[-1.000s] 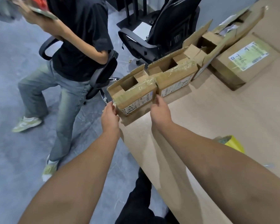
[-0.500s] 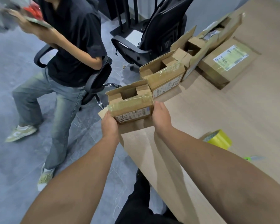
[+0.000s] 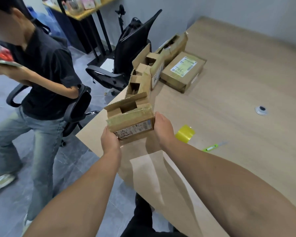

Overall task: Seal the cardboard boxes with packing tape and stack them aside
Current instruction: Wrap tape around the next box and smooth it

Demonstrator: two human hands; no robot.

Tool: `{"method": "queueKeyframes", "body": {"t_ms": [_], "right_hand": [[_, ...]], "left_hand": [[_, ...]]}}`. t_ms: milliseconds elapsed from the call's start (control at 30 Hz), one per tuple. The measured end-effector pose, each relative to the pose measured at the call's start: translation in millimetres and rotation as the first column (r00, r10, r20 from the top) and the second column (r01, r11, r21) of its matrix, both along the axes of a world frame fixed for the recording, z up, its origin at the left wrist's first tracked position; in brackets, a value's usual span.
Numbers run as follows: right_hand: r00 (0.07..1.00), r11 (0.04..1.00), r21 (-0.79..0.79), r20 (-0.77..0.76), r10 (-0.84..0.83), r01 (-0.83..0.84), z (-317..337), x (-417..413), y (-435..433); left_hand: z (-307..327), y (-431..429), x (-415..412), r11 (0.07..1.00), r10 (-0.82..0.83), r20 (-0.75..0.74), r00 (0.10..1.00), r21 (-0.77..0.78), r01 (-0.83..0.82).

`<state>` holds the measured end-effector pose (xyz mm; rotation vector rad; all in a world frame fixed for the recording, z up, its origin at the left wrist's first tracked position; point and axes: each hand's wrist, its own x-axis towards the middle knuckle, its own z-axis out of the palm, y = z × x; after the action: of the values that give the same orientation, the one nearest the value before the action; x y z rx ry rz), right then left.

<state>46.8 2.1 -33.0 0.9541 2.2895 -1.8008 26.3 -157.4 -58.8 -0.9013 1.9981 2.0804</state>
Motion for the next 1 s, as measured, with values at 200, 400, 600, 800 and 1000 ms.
{"method": "queueKeyframes", "body": {"t_ms": [200,400,600,800,1000], "right_hand": [[1.0,1.0,0.002,-0.021,0.009,-0.008,4,28,9],[0.996,0.998,-0.025,-0.06,-0.065,0.064,19,53,29],[0.975,0.983,-0.031,-0.123,-0.184,0.181,48,78,72],[0.911,0.927,-0.103,-0.174,-0.374,0.361,56,127,132],[0.839,0.851,-0.159,-0.157,-0.522,0.5,47,189,183]], "left_hand": [[8,12,34,1.0,0.021,-0.026,0.999,-0.016,-0.022],[29,31,50,1.0,-0.011,-0.081,0.997,0.0,0.011],[63,83,58,0.994,-0.098,-0.171,0.98,0.038,0.106],[78,151,80,0.97,-0.222,-0.232,0.947,0.047,0.239],[72,210,120,0.91,-0.408,-0.18,0.895,-0.009,0.413]]}}
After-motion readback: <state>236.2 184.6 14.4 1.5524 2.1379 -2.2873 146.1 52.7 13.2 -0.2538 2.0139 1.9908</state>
